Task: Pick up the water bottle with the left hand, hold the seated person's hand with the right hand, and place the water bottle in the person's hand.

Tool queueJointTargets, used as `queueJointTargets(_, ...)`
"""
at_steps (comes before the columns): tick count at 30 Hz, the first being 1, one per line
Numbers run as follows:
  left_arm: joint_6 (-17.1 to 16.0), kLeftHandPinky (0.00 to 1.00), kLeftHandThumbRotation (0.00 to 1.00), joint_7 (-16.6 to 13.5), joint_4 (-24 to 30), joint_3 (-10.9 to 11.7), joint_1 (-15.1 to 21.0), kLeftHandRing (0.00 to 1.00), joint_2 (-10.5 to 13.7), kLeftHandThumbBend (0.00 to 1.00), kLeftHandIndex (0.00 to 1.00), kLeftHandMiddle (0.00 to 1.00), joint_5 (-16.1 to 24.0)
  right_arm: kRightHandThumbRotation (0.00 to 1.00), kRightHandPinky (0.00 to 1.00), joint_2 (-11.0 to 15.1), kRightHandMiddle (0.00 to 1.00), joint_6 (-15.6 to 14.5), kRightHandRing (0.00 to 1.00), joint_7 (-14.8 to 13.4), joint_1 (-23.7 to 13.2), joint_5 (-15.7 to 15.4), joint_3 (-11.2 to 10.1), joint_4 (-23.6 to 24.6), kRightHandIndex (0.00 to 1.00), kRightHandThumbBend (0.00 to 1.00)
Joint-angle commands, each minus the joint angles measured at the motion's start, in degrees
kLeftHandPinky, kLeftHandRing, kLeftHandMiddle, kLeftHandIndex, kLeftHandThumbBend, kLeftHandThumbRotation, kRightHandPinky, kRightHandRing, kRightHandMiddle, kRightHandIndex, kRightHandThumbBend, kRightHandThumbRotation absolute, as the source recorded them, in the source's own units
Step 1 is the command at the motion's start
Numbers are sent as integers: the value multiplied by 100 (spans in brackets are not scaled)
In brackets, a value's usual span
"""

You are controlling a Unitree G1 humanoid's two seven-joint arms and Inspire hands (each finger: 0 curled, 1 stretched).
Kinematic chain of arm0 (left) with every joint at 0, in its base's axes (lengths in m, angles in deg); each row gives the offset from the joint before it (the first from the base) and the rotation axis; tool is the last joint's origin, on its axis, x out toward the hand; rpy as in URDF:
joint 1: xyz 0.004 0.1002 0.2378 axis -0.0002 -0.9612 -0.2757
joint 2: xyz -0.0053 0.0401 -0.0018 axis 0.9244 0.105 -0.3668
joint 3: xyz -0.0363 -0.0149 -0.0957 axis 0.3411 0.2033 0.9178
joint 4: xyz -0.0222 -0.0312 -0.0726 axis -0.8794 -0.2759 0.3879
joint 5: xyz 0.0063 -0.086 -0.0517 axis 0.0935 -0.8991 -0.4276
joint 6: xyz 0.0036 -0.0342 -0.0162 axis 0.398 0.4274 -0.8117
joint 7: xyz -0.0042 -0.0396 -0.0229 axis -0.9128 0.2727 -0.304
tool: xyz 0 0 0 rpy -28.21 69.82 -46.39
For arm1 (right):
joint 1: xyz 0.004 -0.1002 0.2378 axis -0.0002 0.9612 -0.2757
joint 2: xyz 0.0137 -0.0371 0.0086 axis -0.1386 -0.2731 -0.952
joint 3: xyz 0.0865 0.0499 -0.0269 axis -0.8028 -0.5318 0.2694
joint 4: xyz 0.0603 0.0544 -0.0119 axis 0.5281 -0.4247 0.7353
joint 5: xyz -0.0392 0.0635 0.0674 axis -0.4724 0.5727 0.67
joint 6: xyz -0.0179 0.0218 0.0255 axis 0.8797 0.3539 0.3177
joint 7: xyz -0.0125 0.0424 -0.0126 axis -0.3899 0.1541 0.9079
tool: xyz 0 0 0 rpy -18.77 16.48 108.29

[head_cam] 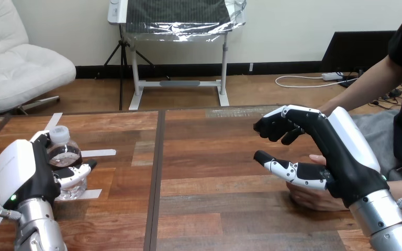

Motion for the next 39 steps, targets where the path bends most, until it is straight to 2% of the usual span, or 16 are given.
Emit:
queueJointTargets(1,-252,62,16,-101,-183,60,384,69,156,71,73,73,-142,0,53,40,60,-44,59,4,-332,118,-114,207,59,54)
queueJointTargets(12,-697,52,2,-434,-802,147,550,59,133,73,64,64,-466,0,53,54,60,3,59,-12,-342,137,-120,161,59,54)
queueJointTargets(21,-1009,45,0,-587,-1496,111,778,52,198,75,57,56,-581,0,52,67,60,-57,59,30,-335,199,-130,191,59,54)
queueJointTargets(33,-1087,40,0,-701,-2392,-78,1091,44,243,74,53,49,-563,0,53,88,60,-72,59,33,-306,229,-159,218,60,54)
queueJointTargets(39,-1207,38,0,-865,-2774,-141,1199,43,206,72,52,48,-575,0,53,93,60,-103,59,58,-283,271,-184,250,60,54)
